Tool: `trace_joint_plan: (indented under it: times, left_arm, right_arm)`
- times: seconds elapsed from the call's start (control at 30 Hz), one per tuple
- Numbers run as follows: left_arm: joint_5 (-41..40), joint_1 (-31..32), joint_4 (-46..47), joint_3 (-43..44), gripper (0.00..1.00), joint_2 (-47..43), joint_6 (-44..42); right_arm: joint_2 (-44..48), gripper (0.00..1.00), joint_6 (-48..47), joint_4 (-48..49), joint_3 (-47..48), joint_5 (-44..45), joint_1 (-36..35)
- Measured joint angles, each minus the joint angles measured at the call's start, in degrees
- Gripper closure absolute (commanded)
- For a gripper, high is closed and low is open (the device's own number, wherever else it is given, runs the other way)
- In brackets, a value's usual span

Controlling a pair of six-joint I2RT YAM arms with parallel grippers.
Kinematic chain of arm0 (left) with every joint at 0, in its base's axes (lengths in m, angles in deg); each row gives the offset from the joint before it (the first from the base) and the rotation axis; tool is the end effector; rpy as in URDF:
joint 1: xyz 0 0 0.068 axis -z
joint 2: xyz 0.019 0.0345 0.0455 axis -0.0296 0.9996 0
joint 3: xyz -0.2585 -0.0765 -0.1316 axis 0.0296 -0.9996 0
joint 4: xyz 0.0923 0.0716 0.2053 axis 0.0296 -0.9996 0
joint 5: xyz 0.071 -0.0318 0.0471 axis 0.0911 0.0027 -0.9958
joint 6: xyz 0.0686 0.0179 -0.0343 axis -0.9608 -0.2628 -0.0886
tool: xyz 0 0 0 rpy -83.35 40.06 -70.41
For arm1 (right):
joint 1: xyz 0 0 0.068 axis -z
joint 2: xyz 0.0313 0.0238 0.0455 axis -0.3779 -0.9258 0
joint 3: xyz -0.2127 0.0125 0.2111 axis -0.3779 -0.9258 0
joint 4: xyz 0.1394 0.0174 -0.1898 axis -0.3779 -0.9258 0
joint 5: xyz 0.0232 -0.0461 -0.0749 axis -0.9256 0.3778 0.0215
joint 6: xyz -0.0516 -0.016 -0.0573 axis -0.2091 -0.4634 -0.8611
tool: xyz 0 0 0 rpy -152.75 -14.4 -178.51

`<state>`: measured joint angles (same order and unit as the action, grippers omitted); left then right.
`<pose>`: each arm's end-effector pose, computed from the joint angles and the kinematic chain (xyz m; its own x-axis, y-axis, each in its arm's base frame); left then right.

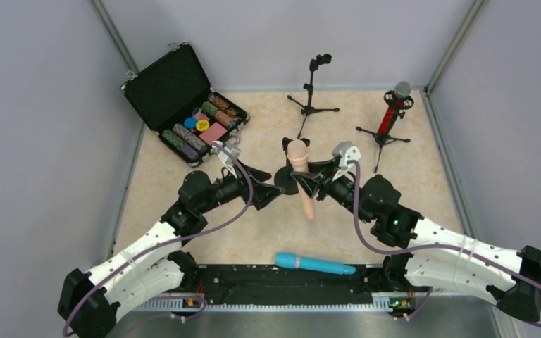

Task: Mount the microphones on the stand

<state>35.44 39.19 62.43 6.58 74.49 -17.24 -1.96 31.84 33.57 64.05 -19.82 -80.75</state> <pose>0.1323 -0.1331 0.3187 -0.4498 -0.2622 -0.8538 0.7337 0.4366 -0.5206 0.1103 0.1561 0.3616 -0.0241 0.1238 -0.9920 -0.7421 0.6627 0.1008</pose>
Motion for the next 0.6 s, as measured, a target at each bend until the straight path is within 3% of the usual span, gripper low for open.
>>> trace_joint_plan:
  times: [0.23, 0.6]
  left_arm:
    - [11.1, 0.0, 12.3, -2.2, 0.09, 2.1, 3.6]
    - [18.3, 1.3, 20.3, -2.2, 0.15, 7.2, 6.0]
  right_arm:
    - [-0.4, 1.0, 6.7, 8.1, -0.7, -1.8, 0.3]
    - [-3.2, 1.0, 11.4, 12.5, -0.7, -2.9, 0.3]
